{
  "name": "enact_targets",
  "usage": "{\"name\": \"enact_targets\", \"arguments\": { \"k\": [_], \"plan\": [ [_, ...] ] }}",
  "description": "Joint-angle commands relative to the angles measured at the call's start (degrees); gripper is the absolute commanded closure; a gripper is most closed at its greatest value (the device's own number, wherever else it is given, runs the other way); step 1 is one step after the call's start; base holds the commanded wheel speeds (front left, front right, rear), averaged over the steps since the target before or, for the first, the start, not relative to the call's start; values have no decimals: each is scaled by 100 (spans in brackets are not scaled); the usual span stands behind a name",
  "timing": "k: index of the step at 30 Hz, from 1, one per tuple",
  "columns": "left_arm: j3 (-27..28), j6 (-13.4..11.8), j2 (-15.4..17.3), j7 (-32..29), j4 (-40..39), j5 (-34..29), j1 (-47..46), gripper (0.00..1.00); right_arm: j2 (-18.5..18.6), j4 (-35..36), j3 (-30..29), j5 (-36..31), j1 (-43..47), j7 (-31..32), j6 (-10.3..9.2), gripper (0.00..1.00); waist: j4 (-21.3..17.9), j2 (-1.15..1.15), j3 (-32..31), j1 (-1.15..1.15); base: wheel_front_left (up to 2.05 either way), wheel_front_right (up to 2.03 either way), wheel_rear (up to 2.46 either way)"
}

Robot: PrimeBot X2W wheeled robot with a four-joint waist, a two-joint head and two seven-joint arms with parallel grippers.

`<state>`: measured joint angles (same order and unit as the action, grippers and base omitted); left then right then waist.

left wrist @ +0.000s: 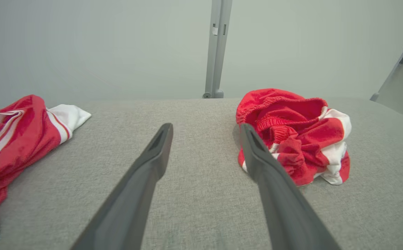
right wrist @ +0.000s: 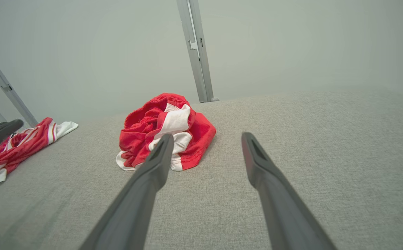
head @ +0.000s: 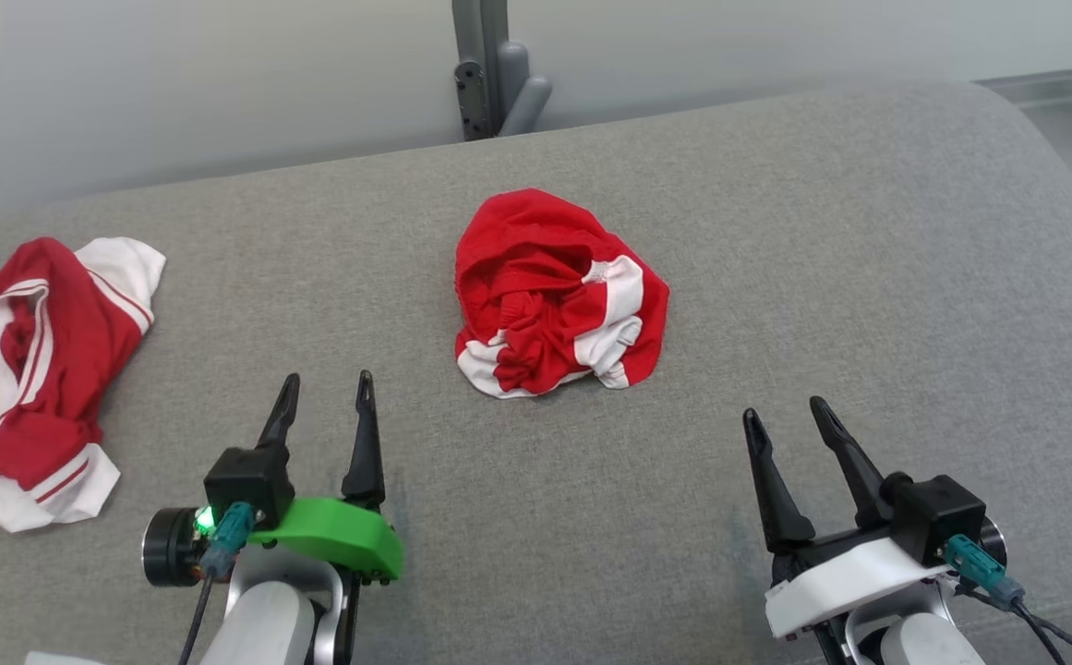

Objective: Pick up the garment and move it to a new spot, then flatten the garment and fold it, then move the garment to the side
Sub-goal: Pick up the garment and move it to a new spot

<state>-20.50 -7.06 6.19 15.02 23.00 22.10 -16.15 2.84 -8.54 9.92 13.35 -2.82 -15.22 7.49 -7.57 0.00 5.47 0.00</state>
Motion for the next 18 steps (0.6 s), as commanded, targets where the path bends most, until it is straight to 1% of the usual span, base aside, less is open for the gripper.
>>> {"name": "enact_targets", "arguments": {
  "k": [1, 4, 9, 13, 15, 18],
  "plan": [
    [181, 36, -31, 12, -203, -245, 283, 0, 10, -12, -4, -147, 92, 2, 0, 0, 394, 0, -401, 0, 0, 0, 0],
    [547, 104, -110, 11, -560, -455, 665, 0, 14, 39, -58, -264, 168, 2, 0, 0, 469, 0, -496, 0, 0, 0, 0],
    [1139, 309, -256, 12, -1143, -736, 1288, 0, 12, 193, -112, -493, 303, 3, 0, 0, 575, 0, -627, 0, 0, 0, 0],
    [1308, 563, -299, 11, -1634, -1082, 1728, 0, 12, 287, -172, -586, 429, 2, 0, 0, 632, 0, -691, 0, 0, 0, 0],
    [1393, 661, -305, 11, -1820, -1152, 1951, 0, 11, 324, -182, -626, 507, 2, 0, 0, 661, 0, -712, 0, 0, 0, 0],
    [1465, 730, -327, 11, -1944, -1093, 2193, 0, 11, 363, -180, -649, 608, 2, 0, 0, 703, 0, -735, 0, 0, 0, 0]
  ]
}}
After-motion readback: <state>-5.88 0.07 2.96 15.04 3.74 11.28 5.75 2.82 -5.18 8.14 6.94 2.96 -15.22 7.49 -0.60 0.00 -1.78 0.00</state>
